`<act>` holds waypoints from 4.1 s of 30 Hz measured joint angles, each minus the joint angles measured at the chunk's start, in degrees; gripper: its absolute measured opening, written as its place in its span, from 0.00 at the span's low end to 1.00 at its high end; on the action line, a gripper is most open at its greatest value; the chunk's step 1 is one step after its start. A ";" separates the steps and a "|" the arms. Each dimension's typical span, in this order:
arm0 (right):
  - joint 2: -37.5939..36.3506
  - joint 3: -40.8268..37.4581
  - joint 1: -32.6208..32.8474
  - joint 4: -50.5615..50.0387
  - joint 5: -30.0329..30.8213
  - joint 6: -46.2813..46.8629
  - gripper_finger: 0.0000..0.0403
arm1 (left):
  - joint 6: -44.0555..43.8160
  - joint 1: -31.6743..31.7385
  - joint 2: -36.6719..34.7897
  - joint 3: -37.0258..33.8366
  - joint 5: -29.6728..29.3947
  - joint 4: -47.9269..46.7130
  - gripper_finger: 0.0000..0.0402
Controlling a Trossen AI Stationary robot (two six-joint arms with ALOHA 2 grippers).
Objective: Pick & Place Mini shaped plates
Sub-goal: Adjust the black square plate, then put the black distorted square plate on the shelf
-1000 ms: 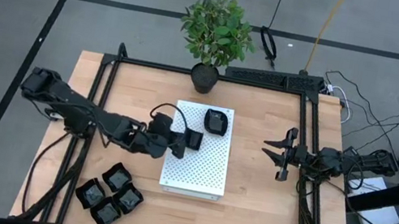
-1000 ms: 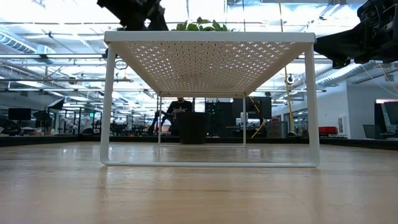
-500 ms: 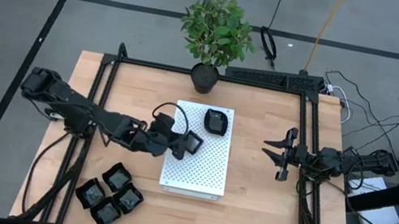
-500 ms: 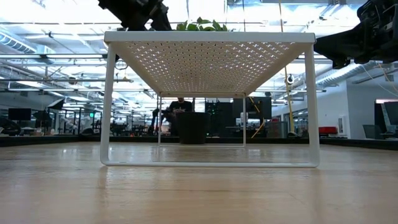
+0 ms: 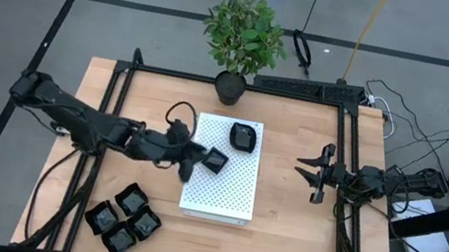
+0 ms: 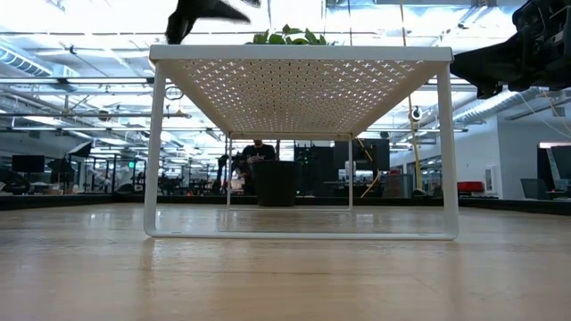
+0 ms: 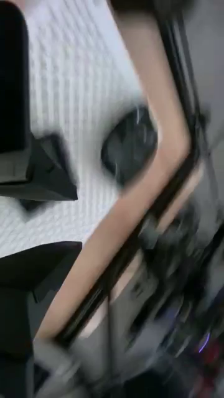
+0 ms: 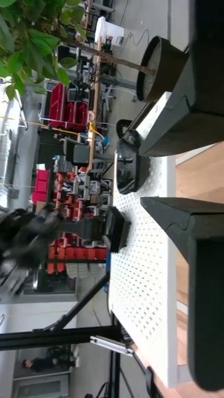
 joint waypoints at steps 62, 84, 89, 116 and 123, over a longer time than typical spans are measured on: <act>0.24 0.00 -0.01 -0.05 0.00 -0.01 0.25 | -2.63 -9.29 -1.94 0.13 -10.37 -24.34 0.01; 0.24 0.00 -0.02 -0.04 0.00 0.00 0.25 | -71.53 -18.22 6.45 -4.43 28.06 -63.35 0.28; 0.24 0.00 -0.02 -0.05 0.00 -0.01 0.25 | -68.99 -18.20 6.29 -10.65 28.78 -56.06 0.42; 0.24 0.00 -0.02 -0.05 0.00 -0.02 0.25 | -63.74 -18.20 5.21 -18.47 29.93 -41.97 0.15; 0.24 0.00 -0.02 -0.05 0.00 -0.01 0.25 | -61.60 -17.67 4.73 -17.74 24.72 -44.60 0.02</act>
